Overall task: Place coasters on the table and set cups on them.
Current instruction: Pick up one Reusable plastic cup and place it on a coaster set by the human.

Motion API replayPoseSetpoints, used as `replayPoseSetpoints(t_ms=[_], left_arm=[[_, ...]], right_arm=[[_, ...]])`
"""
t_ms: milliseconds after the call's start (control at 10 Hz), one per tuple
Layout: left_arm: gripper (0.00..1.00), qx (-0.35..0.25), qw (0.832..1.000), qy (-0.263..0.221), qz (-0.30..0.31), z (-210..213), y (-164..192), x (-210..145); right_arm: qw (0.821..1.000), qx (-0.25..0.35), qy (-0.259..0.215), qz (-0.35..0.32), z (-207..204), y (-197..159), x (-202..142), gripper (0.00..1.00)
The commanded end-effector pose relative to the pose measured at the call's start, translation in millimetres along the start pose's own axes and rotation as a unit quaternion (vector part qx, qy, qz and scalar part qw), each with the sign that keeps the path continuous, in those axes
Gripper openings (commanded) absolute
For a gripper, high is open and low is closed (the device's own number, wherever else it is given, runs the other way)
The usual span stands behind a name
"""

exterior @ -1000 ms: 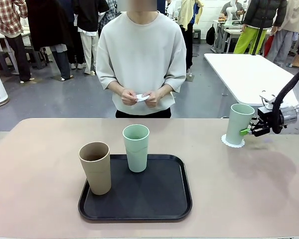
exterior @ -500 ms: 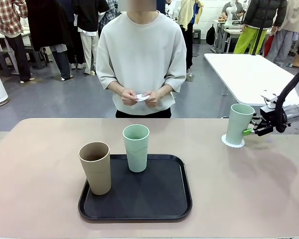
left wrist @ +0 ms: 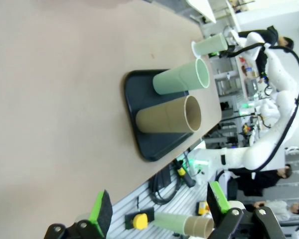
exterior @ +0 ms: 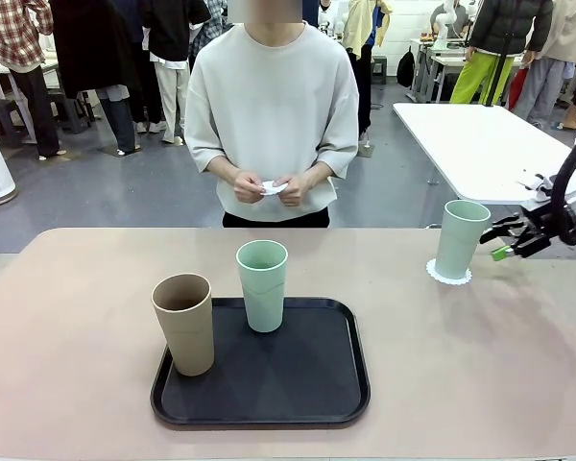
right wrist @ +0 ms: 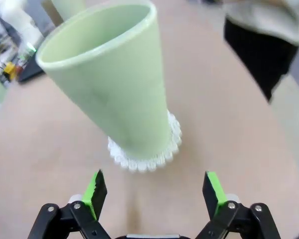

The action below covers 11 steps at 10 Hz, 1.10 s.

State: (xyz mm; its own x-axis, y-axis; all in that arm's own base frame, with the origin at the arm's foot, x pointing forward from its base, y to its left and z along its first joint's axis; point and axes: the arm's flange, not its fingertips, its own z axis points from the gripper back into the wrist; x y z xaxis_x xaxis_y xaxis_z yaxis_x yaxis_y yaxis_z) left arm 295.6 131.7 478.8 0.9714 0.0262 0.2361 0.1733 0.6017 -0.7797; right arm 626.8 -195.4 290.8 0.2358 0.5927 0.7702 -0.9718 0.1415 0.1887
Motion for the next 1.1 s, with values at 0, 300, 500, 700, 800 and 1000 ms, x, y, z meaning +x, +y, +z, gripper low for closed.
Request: replayPoseSetpoints(t_ms=[0,300,500,700,800,1000], left_arm=[[1.0,-0.004,1.0,-0.004,-0.003,0.4,-0.1,0.1],[1.0,-0.004,1.0,-0.004,-0.003,0.4,-0.1,0.1],[1.0,-0.004,1.0,-0.004,-0.003,0.4,-0.1,0.1],[1.0,-0.004,1.0,-0.004,-0.003,0.4,-0.1,0.1],[1.0,-0.004,1.0,-0.004,-0.003,0.4,-0.1,0.1],[1.0,-0.004,1.0,-0.004,-0.003,0.4,-0.1,0.1]], right_arm=[[0.994,-0.026,0.105,-0.022,17.3,45.3,37.3,1.0],[0.965,-0.068,0.25,0.034,37.2,119.1,113.7,1.0],[0.946,-0.108,0.302,0.054,44.6,160.7,160.6,1.0],[0.93,-0.198,0.308,0.0,48.5,189.2,203.7,1.0],[0.923,-0.239,0.298,-0.039,48.4,198.8,219.6,1.0],[0.9,-0.317,0.282,-0.1,49.4,204.1,238.6,1.0]])
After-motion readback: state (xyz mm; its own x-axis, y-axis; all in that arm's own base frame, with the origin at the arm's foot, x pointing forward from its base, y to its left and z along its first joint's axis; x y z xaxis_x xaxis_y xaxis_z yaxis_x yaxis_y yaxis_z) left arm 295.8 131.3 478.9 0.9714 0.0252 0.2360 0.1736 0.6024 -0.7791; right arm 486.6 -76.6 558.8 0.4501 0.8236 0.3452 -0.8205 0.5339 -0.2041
